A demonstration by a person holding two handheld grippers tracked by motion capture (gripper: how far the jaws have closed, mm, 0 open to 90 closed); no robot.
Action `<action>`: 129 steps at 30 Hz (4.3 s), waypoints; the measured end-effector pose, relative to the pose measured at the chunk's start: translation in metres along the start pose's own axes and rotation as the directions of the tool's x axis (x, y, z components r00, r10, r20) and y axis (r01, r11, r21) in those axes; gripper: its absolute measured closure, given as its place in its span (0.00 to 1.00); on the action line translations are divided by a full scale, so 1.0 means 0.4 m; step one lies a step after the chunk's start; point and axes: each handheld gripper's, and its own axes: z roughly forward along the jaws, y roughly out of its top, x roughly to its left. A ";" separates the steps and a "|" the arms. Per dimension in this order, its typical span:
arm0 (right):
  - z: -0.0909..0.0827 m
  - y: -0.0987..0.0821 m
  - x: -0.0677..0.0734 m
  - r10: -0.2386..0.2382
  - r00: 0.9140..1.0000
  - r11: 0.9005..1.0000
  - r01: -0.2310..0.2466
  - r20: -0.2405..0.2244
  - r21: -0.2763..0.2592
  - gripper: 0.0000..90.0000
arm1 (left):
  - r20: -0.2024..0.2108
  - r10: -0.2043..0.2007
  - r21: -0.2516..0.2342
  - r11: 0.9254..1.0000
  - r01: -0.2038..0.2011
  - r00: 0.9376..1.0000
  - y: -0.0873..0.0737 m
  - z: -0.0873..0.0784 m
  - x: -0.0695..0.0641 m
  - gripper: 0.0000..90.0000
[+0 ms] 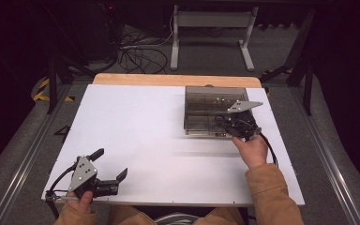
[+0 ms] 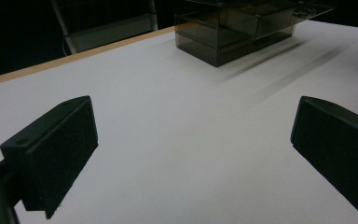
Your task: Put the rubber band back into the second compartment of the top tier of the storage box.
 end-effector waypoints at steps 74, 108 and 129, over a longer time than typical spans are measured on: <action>-0.161 -0.014 0.071 -0.060 0.997 0.982 0.051 -0.042 -0.180 0.29 | 0.018 0.002 -0.004 1.000 -0.002 1.000 0.005 0.010 0.004 0.01; -0.164 -0.195 0.102 -0.064 0.987 0.968 0.026 -0.144 -0.248 0.02 | 0.034 -0.011 -0.012 1.000 0.012 0.999 0.002 0.012 0.005 0.01; -0.135 -0.296 0.099 -0.004 0.987 0.967 -0.038 -0.160 -0.253 0.02 | 0.044 -0.008 -0.012 1.000 0.009 0.999 -0.003 0.016 0.007 0.01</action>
